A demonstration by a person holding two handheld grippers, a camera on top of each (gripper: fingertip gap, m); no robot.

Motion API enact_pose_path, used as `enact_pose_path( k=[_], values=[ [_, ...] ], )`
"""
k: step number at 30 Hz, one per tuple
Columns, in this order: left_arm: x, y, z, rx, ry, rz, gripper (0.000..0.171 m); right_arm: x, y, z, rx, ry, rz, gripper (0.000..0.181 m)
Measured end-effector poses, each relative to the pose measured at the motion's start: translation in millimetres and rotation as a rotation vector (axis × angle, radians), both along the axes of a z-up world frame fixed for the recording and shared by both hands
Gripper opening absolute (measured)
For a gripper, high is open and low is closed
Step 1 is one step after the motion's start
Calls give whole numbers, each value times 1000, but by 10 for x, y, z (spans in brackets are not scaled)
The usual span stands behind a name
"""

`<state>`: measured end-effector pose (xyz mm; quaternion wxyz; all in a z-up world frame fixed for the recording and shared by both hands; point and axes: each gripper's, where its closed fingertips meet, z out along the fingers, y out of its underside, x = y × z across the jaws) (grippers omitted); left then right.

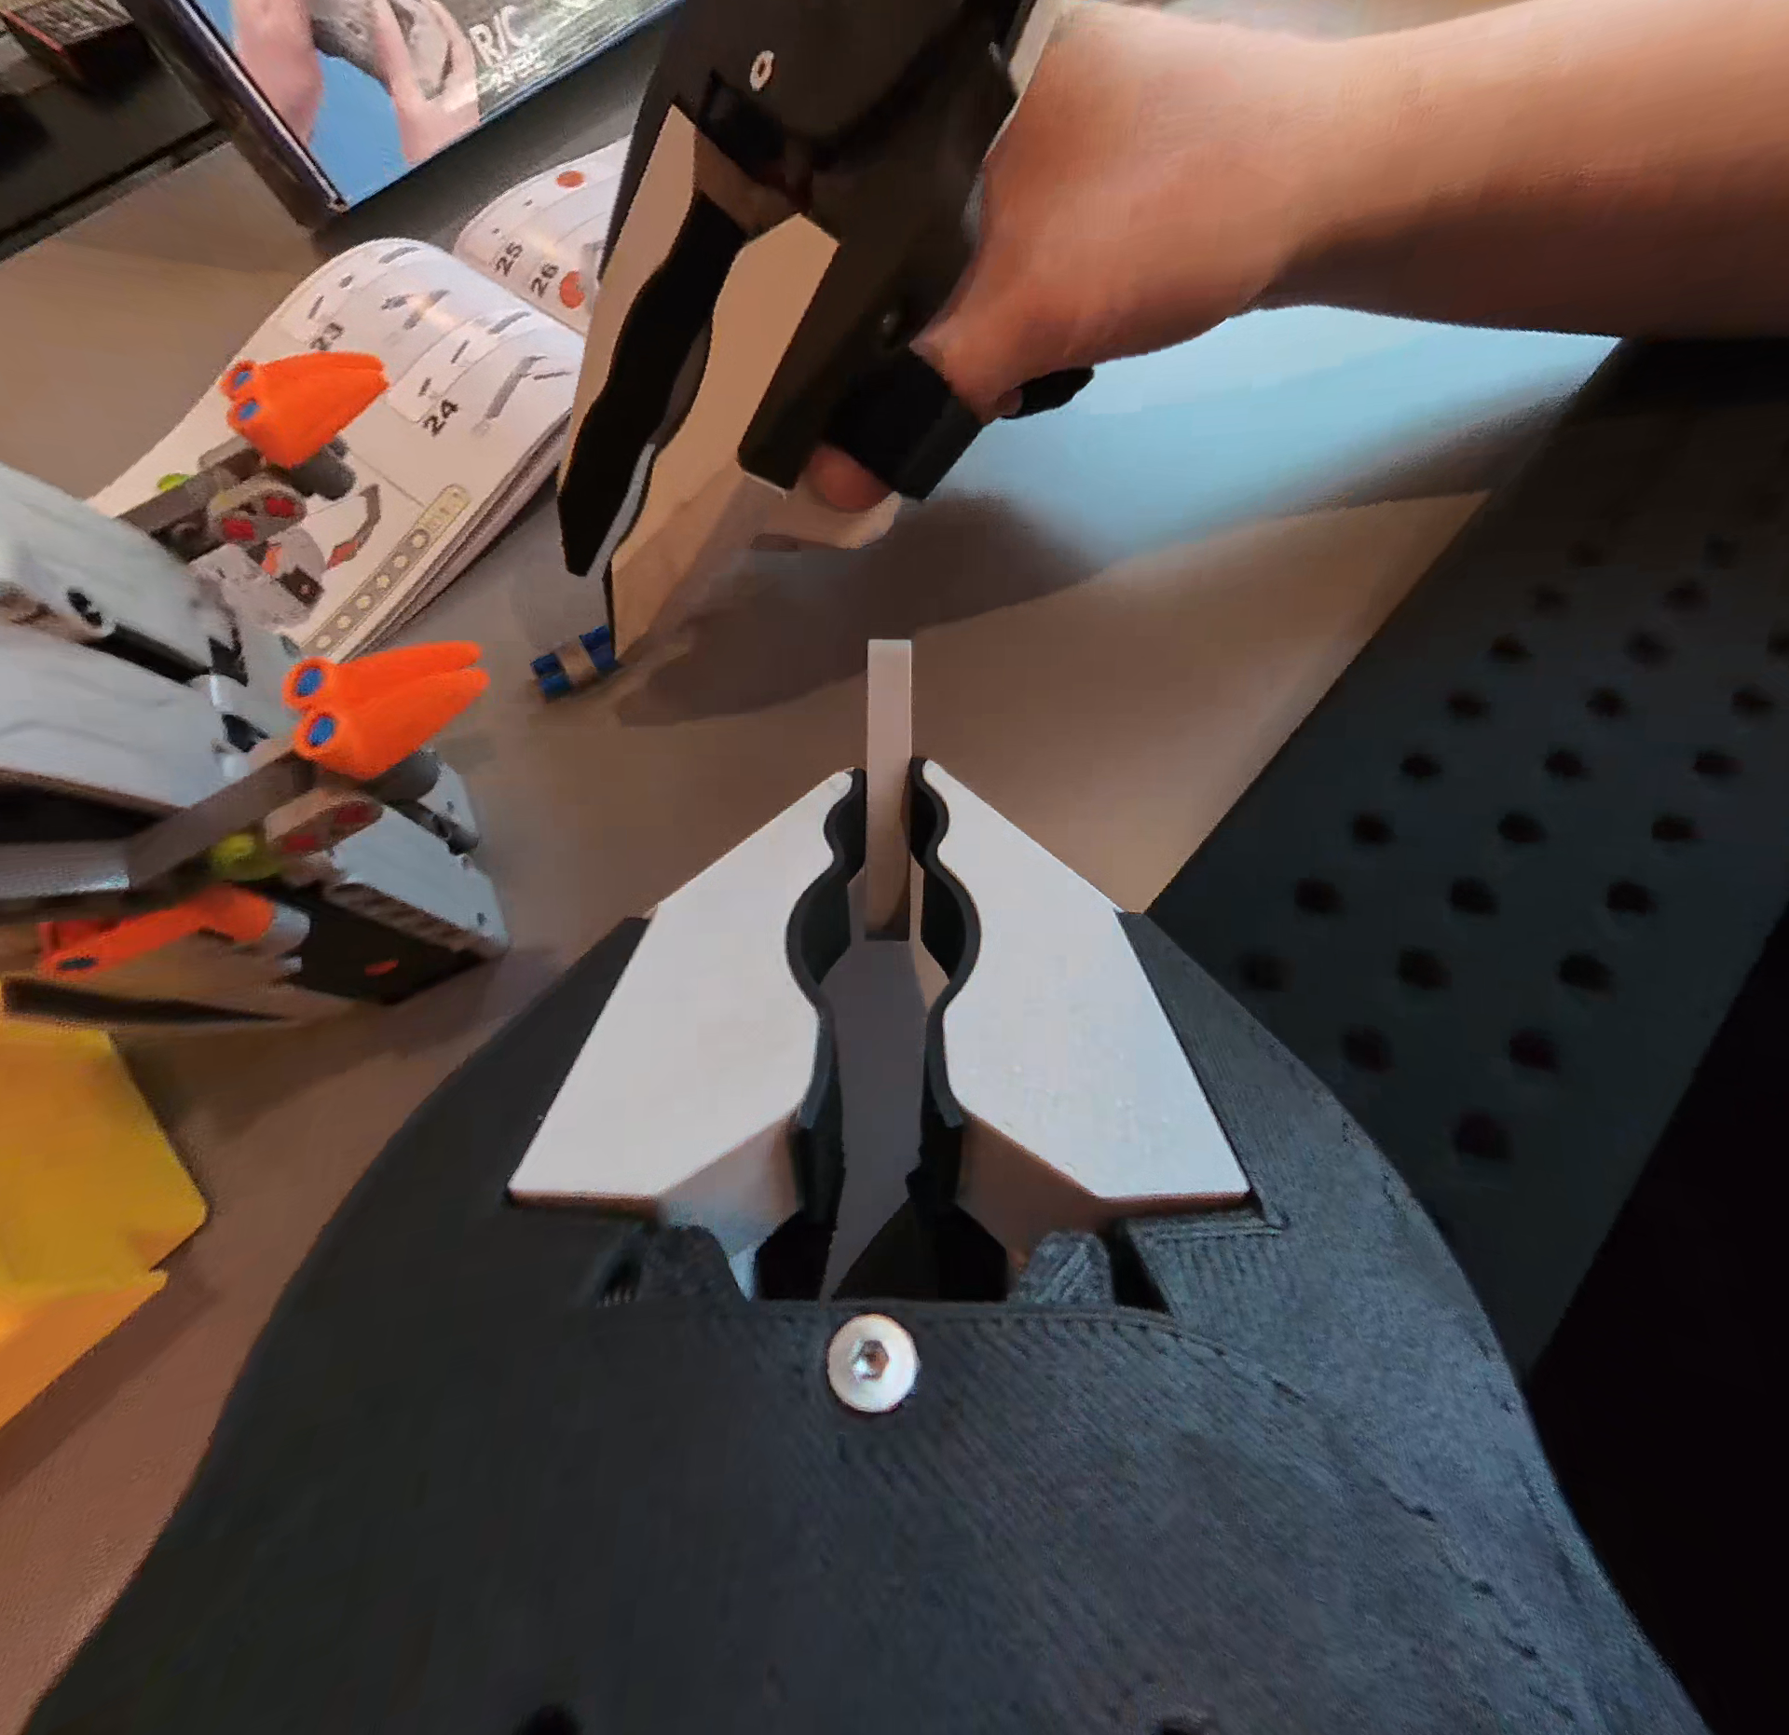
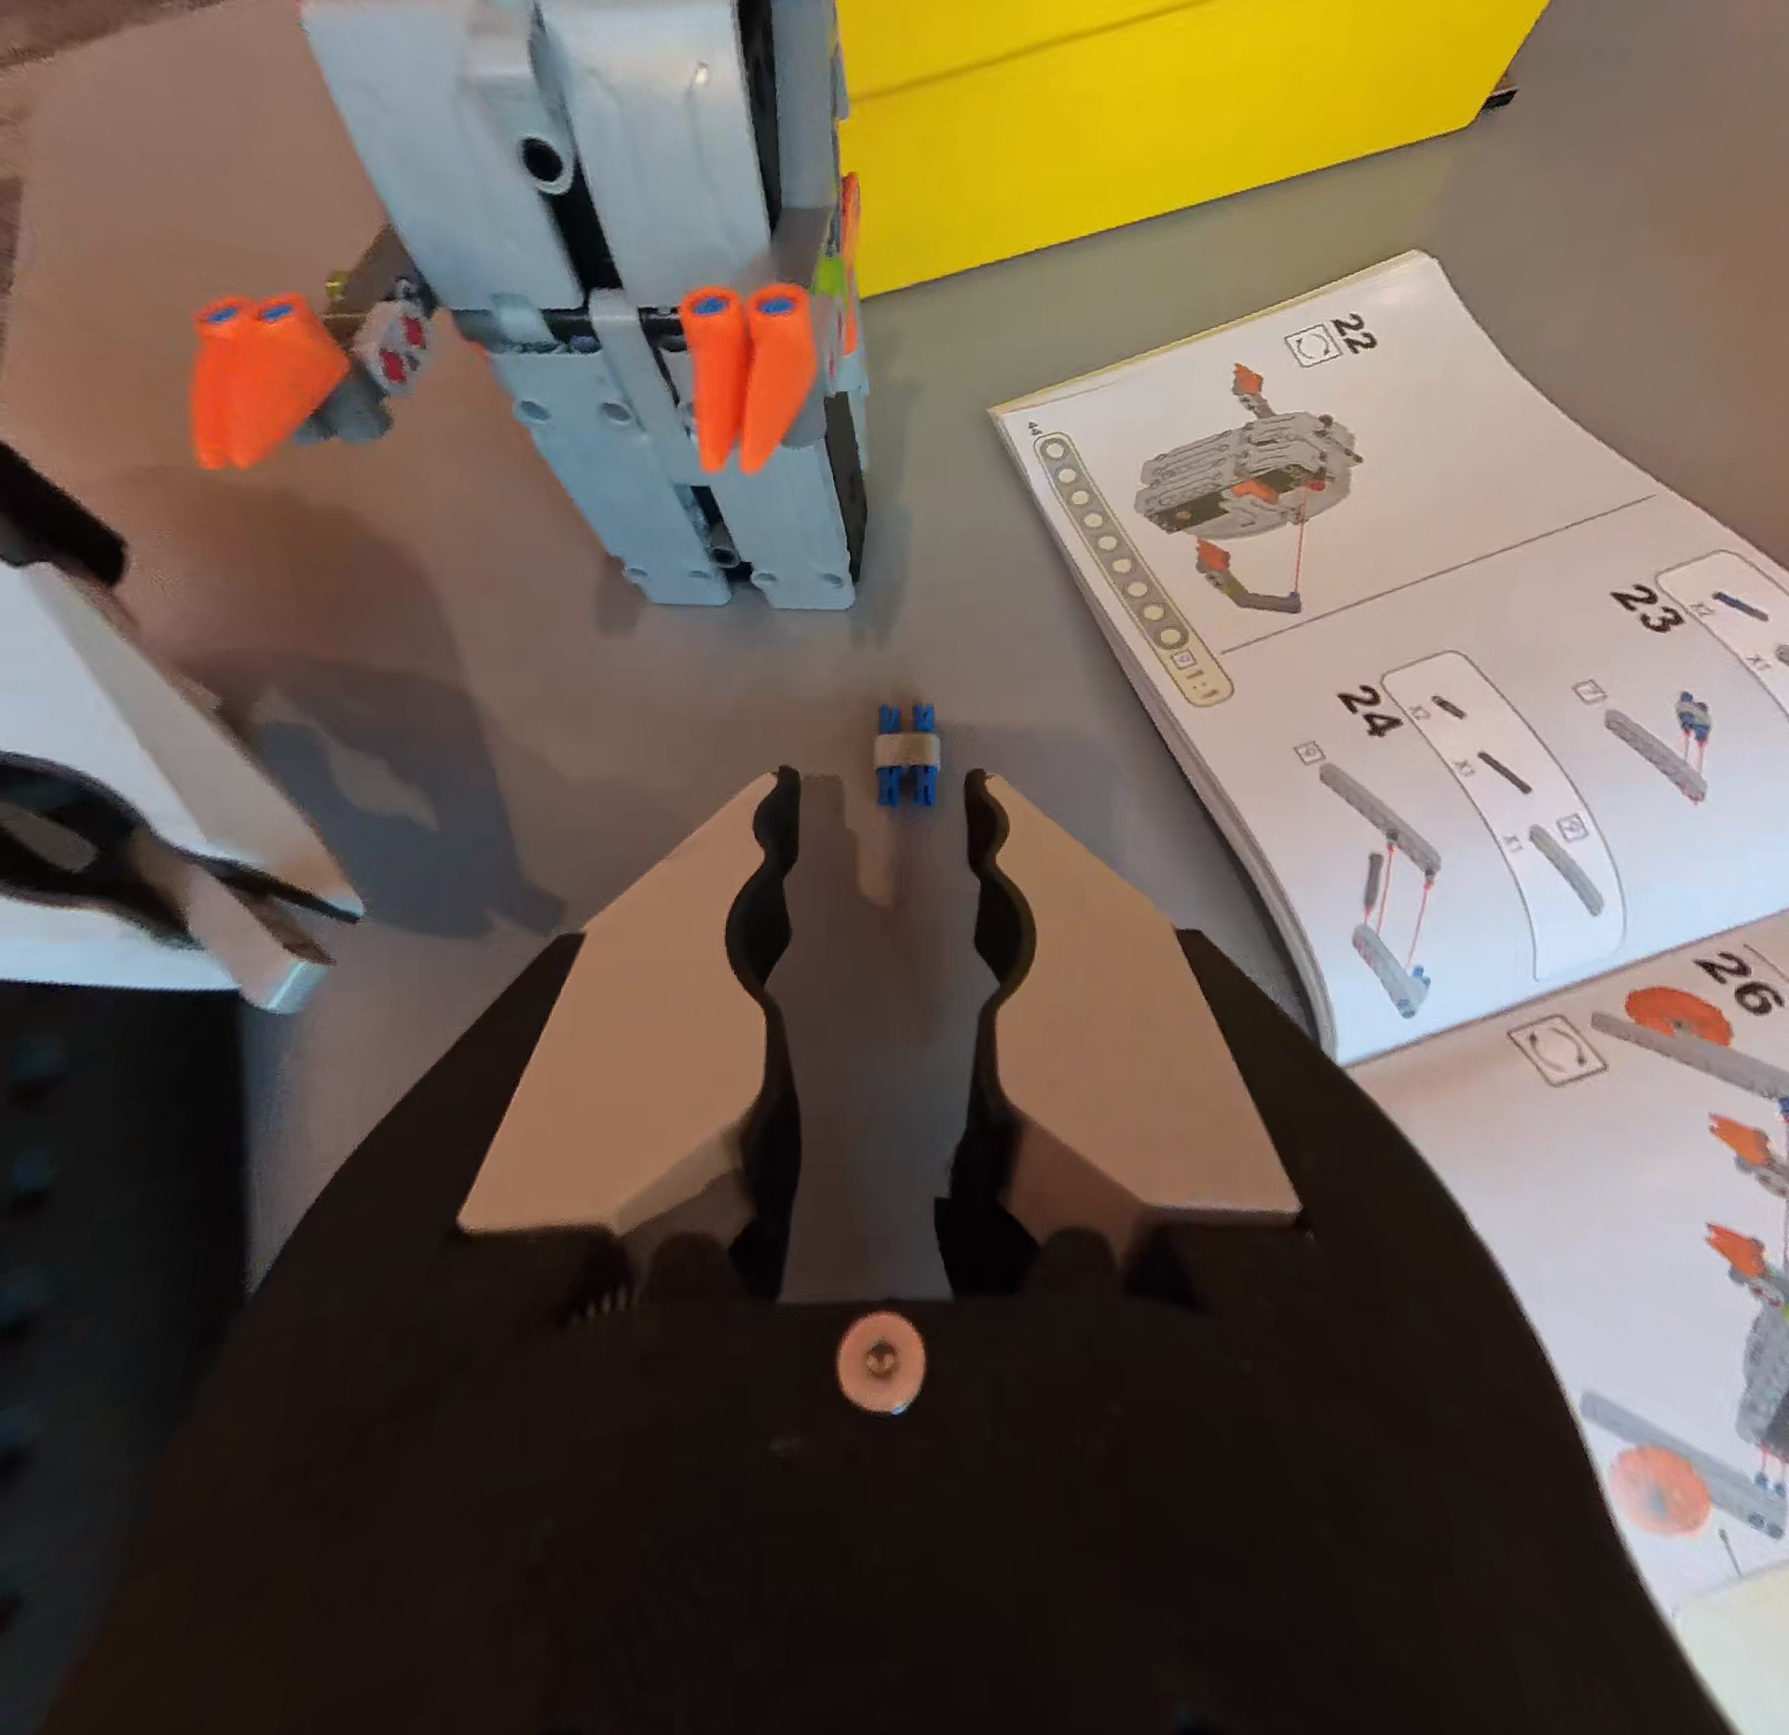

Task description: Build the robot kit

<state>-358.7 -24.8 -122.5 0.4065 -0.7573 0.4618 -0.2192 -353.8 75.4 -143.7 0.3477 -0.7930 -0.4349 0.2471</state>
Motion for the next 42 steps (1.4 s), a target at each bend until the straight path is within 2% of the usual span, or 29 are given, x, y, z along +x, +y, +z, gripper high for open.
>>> enact_pose_path(
  k=[5, 6, 7, 10, 13, 16, 18, 20, 25, 26, 27, 28, 30, 34, 36, 38, 42],
  values=[
    [-19, -6, -5, 6, 1, -5, 6, -72, 96, -168, 25, -89, -4, 35],
    [-6, -8, -12, 2, 1, -10, 6, -68, 120, -198, 27, -102, -8, 32],
    [9, -12, -28, -6, 4, -16, 6, -75, 116, -191, 36, -98, 11, 15],
    [85, -51, -124, -56, 25, -52, 6, -10, 15, -154, 18, -111, 71, 14],
    [201, -99, -217, -95, 63, -101, 6, 195, -125, 164, 239, -54, 102, 13],
    [354, -105, -260, -75, 125, -157, 6, 392, -558, 696, 519, 97, 236, 13],
    [487, -107, -315, -70, 182, -201, 6, 622, -760, 925, 661, 137, 237, 13],
    [635, -121, -417, -70, 256, -250, 7, 848, -876, 1021, 731, 140, 212, 13],
    [1029, -83, -424, -34, 265, -291, 6, 1174, -1017, 973, 789, 82, 207, 13],
    [1067, -86, -419, -36, 260, -288, 15, 1200, -1024, 968, 791, 74, 210, 13],
    [1099, -95, -403, -38, 244, -283, 31, 1208, -1036, 973, 794, 72, 220, 13],
    [1122, -107, -367, -44, 217, -278, 35, 1211, -1036, 978, 789, 67, 225, 13],
    [1184, -172, -199, -99, 97, -280, 35, 1231, -996, 977, 781, 49, 201, 13],
    [1345, -292, 503, -310, -338, -292, 32, 1236, -984, 952, 803, -12, 194, 13],
    [1366, -269, 734, -430, -485, -282, 26, 1216, -1014, 960, 824, -30, 205, 13],
    [1377, -236, 784, -518, -523, -276, 21, 1231, -1009, 1006, 864, -48, 188, 13],
    [1379, -204, 797, -567, -549, -267, 10, 1247, -1032, 1044, 873, -50, 190, 13]
  ],
)
